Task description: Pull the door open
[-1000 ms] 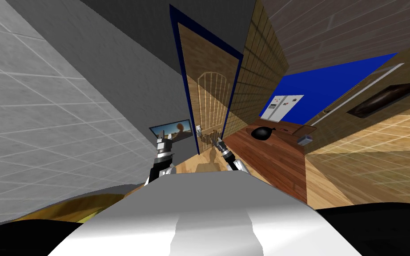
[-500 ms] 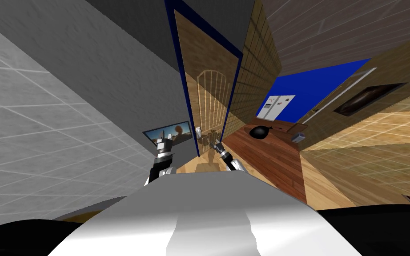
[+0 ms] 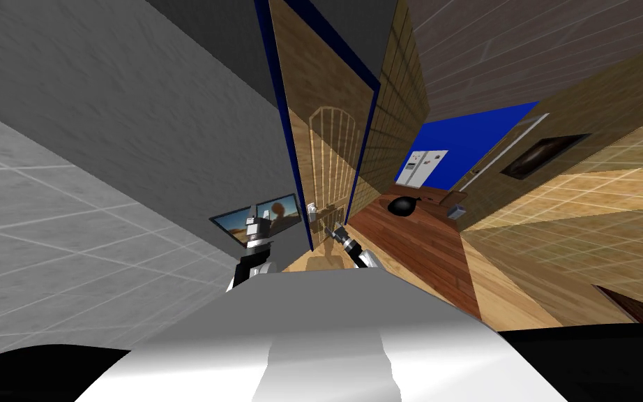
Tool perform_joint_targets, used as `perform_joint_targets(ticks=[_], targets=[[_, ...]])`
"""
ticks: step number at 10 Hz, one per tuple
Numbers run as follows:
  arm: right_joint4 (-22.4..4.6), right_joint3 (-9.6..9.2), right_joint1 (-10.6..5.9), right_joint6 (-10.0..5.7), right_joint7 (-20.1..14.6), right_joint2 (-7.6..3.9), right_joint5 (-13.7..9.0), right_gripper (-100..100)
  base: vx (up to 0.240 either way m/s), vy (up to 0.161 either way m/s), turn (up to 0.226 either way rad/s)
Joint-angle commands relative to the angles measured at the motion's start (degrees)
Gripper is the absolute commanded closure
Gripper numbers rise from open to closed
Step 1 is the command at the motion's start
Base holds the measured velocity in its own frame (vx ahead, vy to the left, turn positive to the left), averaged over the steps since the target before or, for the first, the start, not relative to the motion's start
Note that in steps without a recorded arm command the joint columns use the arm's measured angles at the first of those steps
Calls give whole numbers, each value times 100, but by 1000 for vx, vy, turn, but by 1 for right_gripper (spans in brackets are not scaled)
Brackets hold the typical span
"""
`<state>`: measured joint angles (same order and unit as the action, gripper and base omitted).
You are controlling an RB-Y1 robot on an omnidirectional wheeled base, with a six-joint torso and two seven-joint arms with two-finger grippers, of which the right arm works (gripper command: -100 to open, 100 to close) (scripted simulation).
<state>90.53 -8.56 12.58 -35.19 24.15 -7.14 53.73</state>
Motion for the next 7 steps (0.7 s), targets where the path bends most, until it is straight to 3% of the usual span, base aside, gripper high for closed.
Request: perform_joint_targets(ticks=[1, 7], targets=[[-109, -54, -14, -22, 118, 4, 189, -100, 167, 134, -115], [-453, -151, -127, -78, 368, 1, 637, -100, 172, 91, -82]])
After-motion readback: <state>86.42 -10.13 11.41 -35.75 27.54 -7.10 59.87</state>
